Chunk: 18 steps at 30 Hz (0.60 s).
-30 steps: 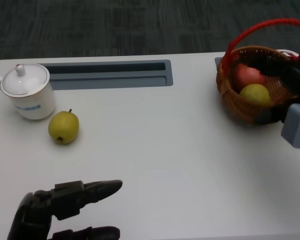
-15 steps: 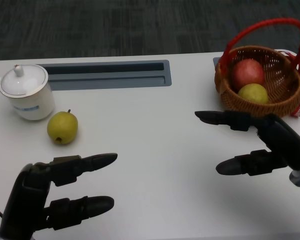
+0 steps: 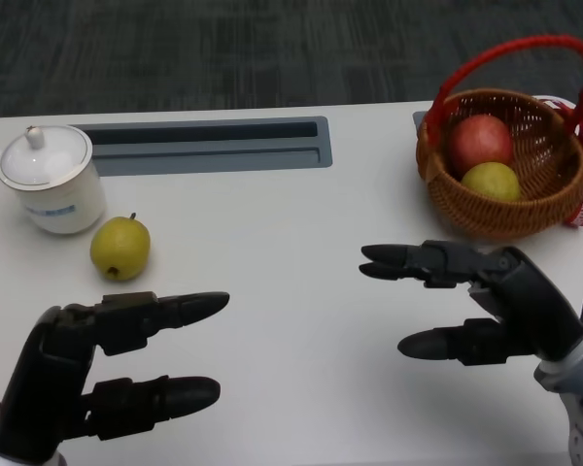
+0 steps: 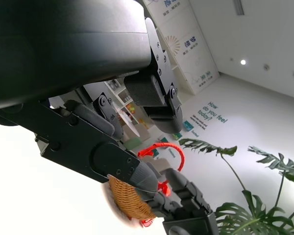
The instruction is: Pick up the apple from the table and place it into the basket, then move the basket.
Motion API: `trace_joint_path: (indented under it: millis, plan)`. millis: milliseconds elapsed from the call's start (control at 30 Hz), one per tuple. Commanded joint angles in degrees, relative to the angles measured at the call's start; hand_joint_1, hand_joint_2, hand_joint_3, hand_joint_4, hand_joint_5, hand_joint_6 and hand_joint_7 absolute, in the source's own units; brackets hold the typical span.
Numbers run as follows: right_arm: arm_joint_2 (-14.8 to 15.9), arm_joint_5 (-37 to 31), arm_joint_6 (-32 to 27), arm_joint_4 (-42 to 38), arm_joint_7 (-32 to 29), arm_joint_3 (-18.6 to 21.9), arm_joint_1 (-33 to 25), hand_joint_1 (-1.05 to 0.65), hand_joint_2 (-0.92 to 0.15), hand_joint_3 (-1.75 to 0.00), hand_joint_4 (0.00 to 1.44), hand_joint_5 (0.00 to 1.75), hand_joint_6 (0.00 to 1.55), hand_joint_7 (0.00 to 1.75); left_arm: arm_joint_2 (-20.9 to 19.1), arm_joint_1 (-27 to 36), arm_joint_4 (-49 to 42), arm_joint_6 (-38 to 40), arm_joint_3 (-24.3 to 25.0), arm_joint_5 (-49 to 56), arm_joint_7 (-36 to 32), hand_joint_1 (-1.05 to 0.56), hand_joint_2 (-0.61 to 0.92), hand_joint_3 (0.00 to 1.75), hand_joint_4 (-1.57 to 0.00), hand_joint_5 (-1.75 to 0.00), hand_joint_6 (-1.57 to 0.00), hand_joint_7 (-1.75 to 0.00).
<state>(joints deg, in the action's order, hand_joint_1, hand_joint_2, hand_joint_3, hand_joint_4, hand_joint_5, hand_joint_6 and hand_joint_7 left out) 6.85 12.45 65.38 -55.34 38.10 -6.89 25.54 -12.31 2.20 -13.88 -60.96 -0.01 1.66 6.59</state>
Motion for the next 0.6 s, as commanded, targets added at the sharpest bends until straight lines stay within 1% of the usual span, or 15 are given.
trace_joint_path:
  millis: [33, 167, 300, 433, 600]
  plan:
    - [0.0, -2.9, 3.46, 0.19, -0.78, 0.67, -0.89, -0.47, -0.8, -0.01, 0.68, 0.0, 0.62, 0.0, -1.48, 0.13, 0.98, -0.51, 0.72, -0.67, 0.91, -0.47, 0.72, 0.0, -0.96, 0.0, -0.9, 0.0]
    - [-0.37, -8.95, 8.05, -0.77, -3.71, 0.31, -1.62, -0.49, -0.8, 0.0, 0.58, 0.0, 0.54, 0.0, -2.18, 0.4, 1.92, -0.34, 0.47, -2.26, 1.82, -0.44, 0.7, 0.0, -0.97, -0.01, -0.92, -0.01]
    - [-0.98, -13.36, 10.77, -1.8, -7.07, 0.18, -1.86, -0.51, -0.79, 0.0, 0.54, 0.0, 0.5, 0.0, -2.88, 0.17, 1.92, -0.23, -0.15, -4.22, 3.26, -0.4, 0.69, 0.0, -0.97, -0.01, -0.92, -0.01]
    - [-0.67, -15.98, 11.71, -1.95, -10.04, 0.18, -1.93, -0.52, -0.79, 0.0, 0.53, 0.0, 0.5, 0.0, -2.88, 0.09, 2.21, 0.48, -0.58, -5.43, 4.56, -0.38, 0.68, 0.0, -0.99, -0.01, -0.93, -0.01]
    - [-0.32, -16.95, 11.68, -0.99, -12.42, -0.29, -2.54, -0.52, -0.79, 0.0, 0.54, 0.0, 0.51, 0.0, -2.68, 0.1, 2.02, 0.37, -0.65, -6.25, 5.61, -0.37, 0.68, 0.0, -1.0, -0.02, -0.94, -0.01]
